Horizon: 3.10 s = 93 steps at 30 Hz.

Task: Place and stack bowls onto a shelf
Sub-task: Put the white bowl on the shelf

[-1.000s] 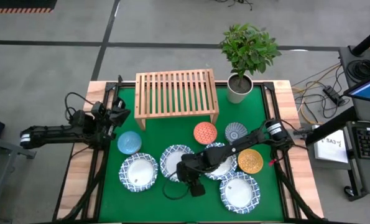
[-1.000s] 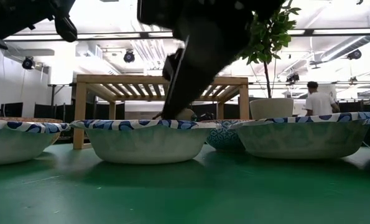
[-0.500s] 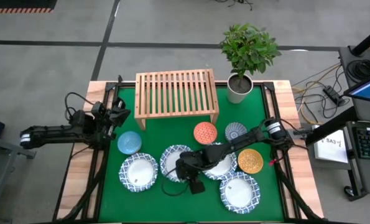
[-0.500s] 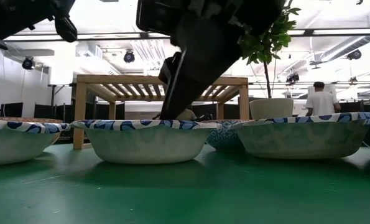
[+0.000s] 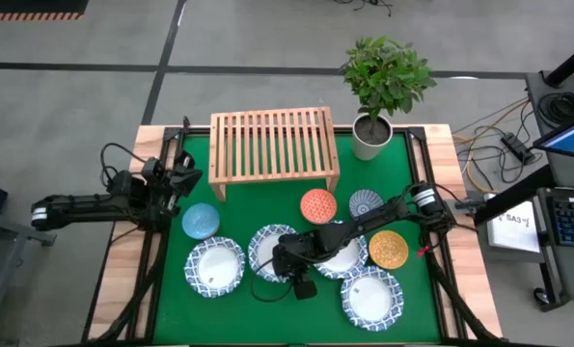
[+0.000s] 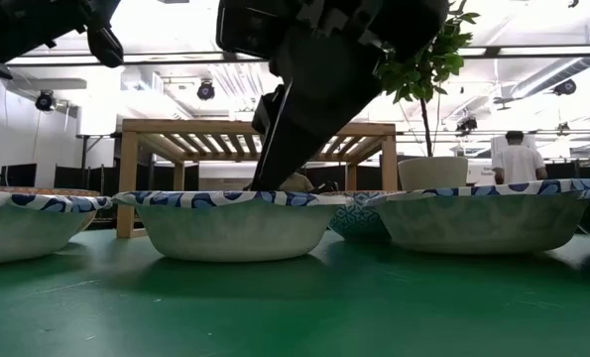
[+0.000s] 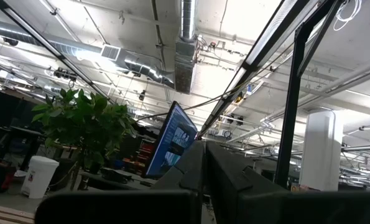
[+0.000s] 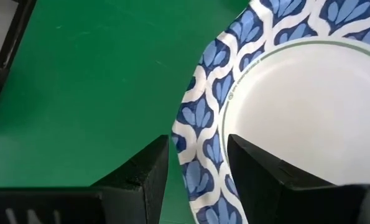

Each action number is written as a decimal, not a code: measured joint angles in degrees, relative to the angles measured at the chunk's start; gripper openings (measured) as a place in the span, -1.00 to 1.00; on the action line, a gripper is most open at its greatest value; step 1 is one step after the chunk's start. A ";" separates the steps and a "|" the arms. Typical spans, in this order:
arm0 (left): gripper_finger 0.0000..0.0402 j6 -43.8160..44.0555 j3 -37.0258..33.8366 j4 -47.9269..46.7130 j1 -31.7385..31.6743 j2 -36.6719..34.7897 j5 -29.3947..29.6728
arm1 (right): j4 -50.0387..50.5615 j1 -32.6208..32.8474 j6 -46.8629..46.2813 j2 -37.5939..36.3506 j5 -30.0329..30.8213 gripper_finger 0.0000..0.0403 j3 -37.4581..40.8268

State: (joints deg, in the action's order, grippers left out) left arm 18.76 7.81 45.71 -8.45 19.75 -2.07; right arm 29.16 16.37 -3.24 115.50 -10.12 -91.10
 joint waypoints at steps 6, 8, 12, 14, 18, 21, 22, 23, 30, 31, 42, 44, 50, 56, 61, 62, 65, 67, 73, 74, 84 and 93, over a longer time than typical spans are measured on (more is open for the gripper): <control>-1.00 0.00 0.00 0.00 -0.02 0.00 -0.02 | -4.50 -0.46 -1.33 0.00 -1.87 -0.23 2.49; -1.00 0.00 0.00 0.00 -0.02 0.00 -0.02 | -5.87 -0.56 -2.37 0.00 -2.34 -0.23 3.33; -1.00 0.00 0.00 0.01 -0.01 0.00 -0.02 | -6.08 -0.65 -3.20 0.00 -2.37 -0.25 3.77; -1.00 0.00 0.00 0.02 0.00 0.00 -0.02 | -6.19 -0.62 -3.20 0.00 -2.39 -0.27 3.77; -1.00 0.00 0.00 0.02 0.00 0.00 -0.02 | -6.16 -0.67 -3.18 0.00 -3.34 -0.39 3.77; -1.00 0.00 0.00 0.02 0.00 0.00 -0.02 | -6.17 -0.71 -3.19 0.00 -3.55 -0.49 3.77; -1.00 0.00 0.00 0.02 -0.02 0.00 -0.02 | -6.16 -0.71 -3.18 0.00 -3.63 -0.52 3.77; -1.00 0.00 0.00 0.02 -0.02 0.00 -0.02 | -6.16 -0.71 -3.18 0.00 -3.64 -0.55 3.77; -1.00 0.00 0.00 0.12 -0.01 0.00 -0.02 | -6.38 -0.71 -3.18 0.00 -3.64 -0.69 3.77; -1.00 0.00 0.00 0.18 -0.02 0.00 -0.02 | -6.43 -0.71 -3.18 0.00 -3.64 -0.71 3.77; -1.00 0.42 0.00 0.37 -0.02 -0.02 -0.02 | -7.24 -0.67 -3.16 0.00 -3.82 -0.95 3.77; -1.00 0.42 0.00 0.37 -0.02 -0.02 -0.02 | -7.22 -0.67 -3.16 0.00 -3.82 -0.95 3.76; -1.00 0.45 0.00 0.39 0.00 -0.02 -0.02 | -3.43 -0.73 -2.36 -1.61 -3.26 -0.96 0.79; -1.00 0.44 0.00 0.68 -0.01 -0.07 0.00 | 4.62 -0.76 0.42 -4.76 0.16 -0.96 -5.35; -1.00 0.44 -0.02 0.61 -0.01 -0.11 -0.02 | 9.10 -0.82 5.71 -7.16 4.39 -0.96 -12.72; -1.00 0.44 -0.02 0.60 -0.02 -0.11 0.00 | 10.23 -0.91 7.01 -7.31 5.47 -0.96 -14.51; -1.00 0.44 -0.02 0.61 -0.02 -0.17 0.00 | 15.71 -1.19 11.18 -7.28 10.40 -0.96 -20.47; -1.00 0.44 -0.02 0.61 -0.02 -0.17 0.00 | 17.89 -1.74 13.71 -7.28 15.54 -0.96 -23.76; -1.00 0.44 -0.02 0.57 -0.02 -0.24 0.00 | 24.01 -7.11 18.76 -7.28 29.04 -0.96 -29.31; -1.00 0.44 -0.02 0.55 -0.02 -0.24 0.00 | 24.61 -8.59 19.16 -7.28 30.27 -0.96 -29.38; -1.00 0.44 -0.02 0.50 -0.02 -0.24 0.00 | 29.47 -25.29 12.52 -7.22 30.77 -0.96 -27.51; -1.00 0.42 -0.02 0.57 0.00 -0.28 0.00 | 29.73 -29.96 8.85 -7.21 24.50 -0.96 -27.21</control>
State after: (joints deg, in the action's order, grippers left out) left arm 19.18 7.79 46.28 -8.45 19.46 -2.07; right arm 58.89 -13.59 5.61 108.29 14.38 -118.31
